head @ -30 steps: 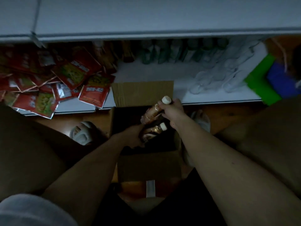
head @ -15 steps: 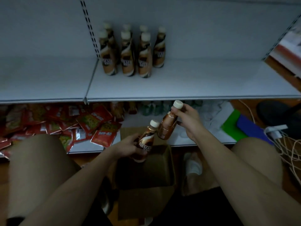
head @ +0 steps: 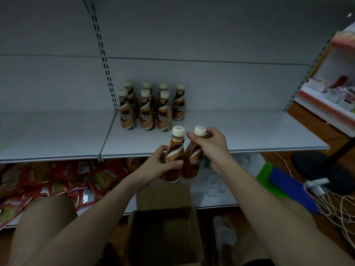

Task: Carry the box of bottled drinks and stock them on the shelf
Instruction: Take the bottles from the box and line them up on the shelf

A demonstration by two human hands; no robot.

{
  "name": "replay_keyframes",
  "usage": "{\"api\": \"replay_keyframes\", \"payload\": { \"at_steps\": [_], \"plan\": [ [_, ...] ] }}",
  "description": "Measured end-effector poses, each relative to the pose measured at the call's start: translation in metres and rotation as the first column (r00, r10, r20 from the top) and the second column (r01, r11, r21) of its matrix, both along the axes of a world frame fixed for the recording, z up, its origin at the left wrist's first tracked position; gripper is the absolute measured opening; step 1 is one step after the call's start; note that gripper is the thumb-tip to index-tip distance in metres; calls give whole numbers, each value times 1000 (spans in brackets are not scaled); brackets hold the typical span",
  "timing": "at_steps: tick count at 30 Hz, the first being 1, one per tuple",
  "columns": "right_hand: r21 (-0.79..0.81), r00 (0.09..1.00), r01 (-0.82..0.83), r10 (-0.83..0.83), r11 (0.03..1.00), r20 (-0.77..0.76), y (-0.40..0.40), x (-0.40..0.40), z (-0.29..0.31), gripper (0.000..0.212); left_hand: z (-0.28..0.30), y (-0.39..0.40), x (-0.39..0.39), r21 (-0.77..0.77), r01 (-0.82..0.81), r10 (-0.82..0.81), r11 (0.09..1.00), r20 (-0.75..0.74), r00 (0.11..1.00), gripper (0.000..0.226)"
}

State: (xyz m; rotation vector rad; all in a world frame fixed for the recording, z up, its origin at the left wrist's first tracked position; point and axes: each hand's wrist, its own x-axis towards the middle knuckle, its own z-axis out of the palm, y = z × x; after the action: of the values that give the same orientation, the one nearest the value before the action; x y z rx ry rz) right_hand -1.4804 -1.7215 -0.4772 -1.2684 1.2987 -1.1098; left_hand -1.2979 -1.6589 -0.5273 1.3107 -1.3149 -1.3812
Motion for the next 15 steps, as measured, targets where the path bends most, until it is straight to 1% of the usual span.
{"api": "replay_keyframes", "payload": {
  "at_steps": [4,7,11,13,15],
  "plan": [
    [-116,995,31,-41,993,-86,-2,-2,15,32,17,-8,1,-84,1,2,996,34,999,52],
    [-186,986,17,-47,982,-160,-8,-8,26,37,30,-13,3,-133,21,-13,991,61,998,51],
    [-282,944,-58,-39,958,-327,-18,-17,40,46,48,-25,8,-167,38,-12,985,149,989,57],
    [-289,922,-73,-46,954,-384,-23,-21,47,49,58,-33,9,-184,40,-7,982,175,985,61],
    [-260,915,-62,-49,964,-401,-30,-24,55,48,67,-42,8,-211,40,3,977,202,979,60]
  ]
}}
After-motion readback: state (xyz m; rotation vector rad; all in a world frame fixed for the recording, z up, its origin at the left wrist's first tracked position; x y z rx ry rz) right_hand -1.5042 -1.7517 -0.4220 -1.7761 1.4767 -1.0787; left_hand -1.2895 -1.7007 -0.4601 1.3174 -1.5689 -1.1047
